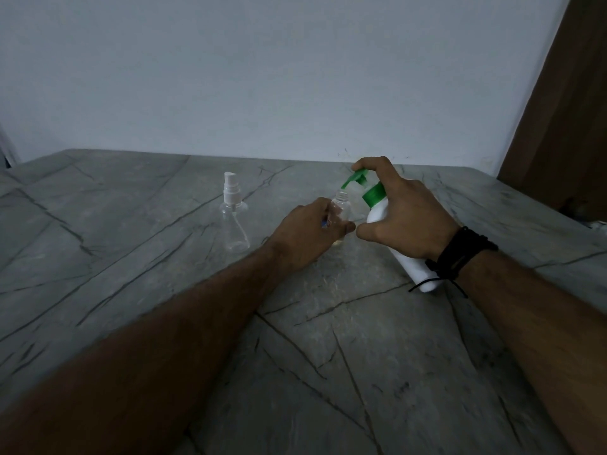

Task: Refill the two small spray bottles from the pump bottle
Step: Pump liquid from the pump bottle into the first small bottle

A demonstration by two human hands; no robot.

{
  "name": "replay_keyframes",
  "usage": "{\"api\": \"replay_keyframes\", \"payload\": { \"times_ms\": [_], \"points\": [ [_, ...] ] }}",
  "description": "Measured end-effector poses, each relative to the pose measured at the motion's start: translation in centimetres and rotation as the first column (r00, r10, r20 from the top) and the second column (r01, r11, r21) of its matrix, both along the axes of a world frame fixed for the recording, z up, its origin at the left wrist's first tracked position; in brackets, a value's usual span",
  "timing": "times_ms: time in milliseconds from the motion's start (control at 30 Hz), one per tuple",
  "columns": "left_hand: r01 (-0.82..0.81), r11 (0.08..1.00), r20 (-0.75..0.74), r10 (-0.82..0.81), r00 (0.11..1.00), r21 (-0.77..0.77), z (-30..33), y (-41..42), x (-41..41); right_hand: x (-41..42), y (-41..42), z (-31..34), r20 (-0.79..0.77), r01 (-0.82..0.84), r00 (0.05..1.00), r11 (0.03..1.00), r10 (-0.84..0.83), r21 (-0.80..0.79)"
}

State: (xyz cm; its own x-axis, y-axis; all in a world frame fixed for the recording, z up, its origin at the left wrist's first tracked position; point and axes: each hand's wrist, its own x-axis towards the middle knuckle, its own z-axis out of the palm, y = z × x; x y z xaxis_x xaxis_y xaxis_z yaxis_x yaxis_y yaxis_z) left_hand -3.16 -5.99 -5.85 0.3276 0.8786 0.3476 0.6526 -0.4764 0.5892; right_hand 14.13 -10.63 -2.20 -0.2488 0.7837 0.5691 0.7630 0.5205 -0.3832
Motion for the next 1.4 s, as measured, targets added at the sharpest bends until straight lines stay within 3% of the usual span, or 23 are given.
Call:
{"api": "replay_keyframes", "payload": {
  "times_ms": [1400],
  "points": [
    [-0.003, 1.0, -0.004, 0.002, 1.0, -0.013, 0.02, 0.04, 0.09, 0.09, 0.04, 0.11, -0.014, 0.015, 1.0, 1.0, -0.016, -0.028]
  ]
}}
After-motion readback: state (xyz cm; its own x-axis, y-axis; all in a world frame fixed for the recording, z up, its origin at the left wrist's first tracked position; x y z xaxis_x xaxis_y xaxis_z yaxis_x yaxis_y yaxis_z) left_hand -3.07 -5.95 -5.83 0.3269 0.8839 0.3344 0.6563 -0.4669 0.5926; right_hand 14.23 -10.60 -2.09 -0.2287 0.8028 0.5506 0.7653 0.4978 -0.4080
